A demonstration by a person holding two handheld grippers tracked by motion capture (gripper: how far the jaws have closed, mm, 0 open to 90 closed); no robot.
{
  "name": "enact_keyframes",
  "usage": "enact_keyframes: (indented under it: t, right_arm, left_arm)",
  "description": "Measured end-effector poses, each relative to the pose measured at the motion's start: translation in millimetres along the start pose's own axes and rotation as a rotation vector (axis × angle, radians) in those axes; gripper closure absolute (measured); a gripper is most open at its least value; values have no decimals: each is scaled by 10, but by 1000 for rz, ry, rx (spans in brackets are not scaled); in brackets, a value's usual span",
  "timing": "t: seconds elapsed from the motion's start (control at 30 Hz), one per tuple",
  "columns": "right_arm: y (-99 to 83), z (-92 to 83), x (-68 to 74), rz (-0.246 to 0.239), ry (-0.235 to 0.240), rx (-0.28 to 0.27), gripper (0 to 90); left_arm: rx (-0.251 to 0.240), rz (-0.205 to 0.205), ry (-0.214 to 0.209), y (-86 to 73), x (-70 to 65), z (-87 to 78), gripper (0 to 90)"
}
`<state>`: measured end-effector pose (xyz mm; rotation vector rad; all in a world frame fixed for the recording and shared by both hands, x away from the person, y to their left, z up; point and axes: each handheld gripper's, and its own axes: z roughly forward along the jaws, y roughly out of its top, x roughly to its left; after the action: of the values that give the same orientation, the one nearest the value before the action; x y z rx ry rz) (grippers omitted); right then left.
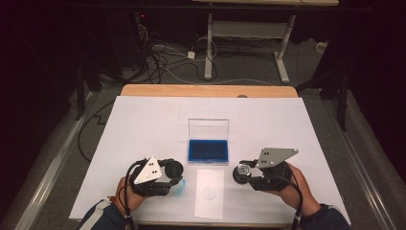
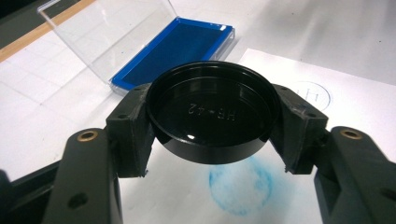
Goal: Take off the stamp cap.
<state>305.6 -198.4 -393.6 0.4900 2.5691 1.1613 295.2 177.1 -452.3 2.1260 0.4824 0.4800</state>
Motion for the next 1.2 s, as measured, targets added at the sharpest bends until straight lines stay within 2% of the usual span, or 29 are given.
enact_keyframes:
  t: [0.23, 0.57, 1.0, 1.2]
  right_arm:
    - [-35, -51, -30, 8, -14, -3, 570]
    - [-41, -63, -95, 20, -28, -5, 570]
    - [-29, -72, -121, 19, -37, -8, 570]
    - [10, -44, -132, 15, -31, -11, 570]
  left_arm:
    - [9, -18, 15, -115, 26, -99, 367]
    - [10, -69, 38, -303, 76, -251, 366]
    - [24, -70, 61, -390, 59, -325, 366]
    - [19, -87, 56, -408, 90, -324, 366]
